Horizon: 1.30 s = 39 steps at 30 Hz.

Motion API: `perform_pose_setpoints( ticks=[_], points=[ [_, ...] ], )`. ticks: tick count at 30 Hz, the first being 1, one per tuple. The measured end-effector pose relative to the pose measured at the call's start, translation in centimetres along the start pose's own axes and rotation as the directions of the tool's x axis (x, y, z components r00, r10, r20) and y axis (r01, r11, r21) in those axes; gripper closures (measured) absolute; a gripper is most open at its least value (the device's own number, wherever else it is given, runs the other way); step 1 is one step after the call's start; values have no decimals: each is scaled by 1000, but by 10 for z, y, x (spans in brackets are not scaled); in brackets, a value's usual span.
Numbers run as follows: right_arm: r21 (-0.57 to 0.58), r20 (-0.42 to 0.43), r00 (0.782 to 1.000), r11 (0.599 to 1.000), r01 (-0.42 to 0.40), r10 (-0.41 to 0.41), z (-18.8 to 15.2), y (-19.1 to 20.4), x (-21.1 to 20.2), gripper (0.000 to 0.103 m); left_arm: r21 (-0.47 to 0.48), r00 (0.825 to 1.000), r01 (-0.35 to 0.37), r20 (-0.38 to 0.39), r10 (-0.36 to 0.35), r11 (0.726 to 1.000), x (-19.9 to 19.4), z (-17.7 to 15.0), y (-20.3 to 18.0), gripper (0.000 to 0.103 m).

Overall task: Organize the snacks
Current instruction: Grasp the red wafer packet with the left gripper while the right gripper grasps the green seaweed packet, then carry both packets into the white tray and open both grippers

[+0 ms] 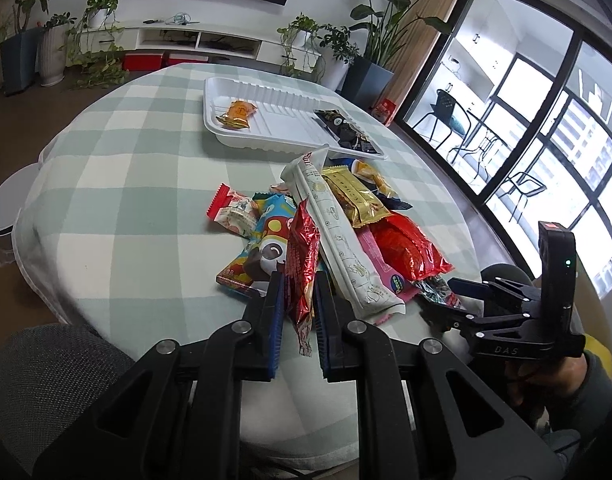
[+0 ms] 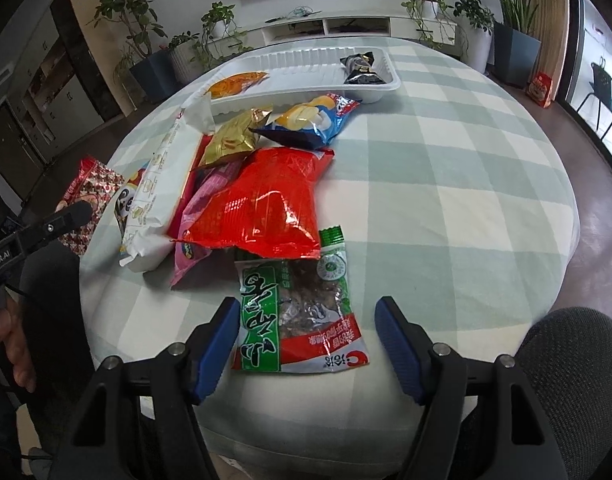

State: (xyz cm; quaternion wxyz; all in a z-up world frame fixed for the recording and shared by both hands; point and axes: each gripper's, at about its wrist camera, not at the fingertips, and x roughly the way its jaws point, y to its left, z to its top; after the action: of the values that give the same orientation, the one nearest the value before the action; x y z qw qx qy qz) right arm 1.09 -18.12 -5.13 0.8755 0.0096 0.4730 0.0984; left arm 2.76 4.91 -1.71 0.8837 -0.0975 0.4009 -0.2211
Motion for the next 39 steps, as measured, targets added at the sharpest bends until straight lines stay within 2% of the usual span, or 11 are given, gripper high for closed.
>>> perform_pose_setpoints(
  ticks=[2,3,6,19,26,33,39],
  points=[
    [-51,2,999,998,37,-37,-1,7,2,35,1,1000,1,1,-1,1000,-1,-1,-1,91],
    [-65,3,999,997,37,-37,-1,8,2,40,1,1000,2,1,-2,1000,-1,-1,-1,91],
    [-85,-6,1000,996,28,-29,-1,9,1,47,1,1000,2,2,-2,1000,-2,-2,-1,91],
    [-29,-27,999,999,-43,42,-1,1,-10,68,-6,1000,13,7,-13,1000,-2,-3,-1,91],
    [-17,-33,996,996,-83,83,-4,-3,-18,74,-19,1000,27,17,-27,999,-4,-2,-3,91],
    [25,-35,990,991,-134,134,-10,-12,-25,75,-22,999,35,23,-35,999,-4,0,-4,91],
    [82,-26,975,973,-217,220,-10,-21,-33,76,-28,998,48,30,-47,998,-3,4,-7,91]
  ],
)
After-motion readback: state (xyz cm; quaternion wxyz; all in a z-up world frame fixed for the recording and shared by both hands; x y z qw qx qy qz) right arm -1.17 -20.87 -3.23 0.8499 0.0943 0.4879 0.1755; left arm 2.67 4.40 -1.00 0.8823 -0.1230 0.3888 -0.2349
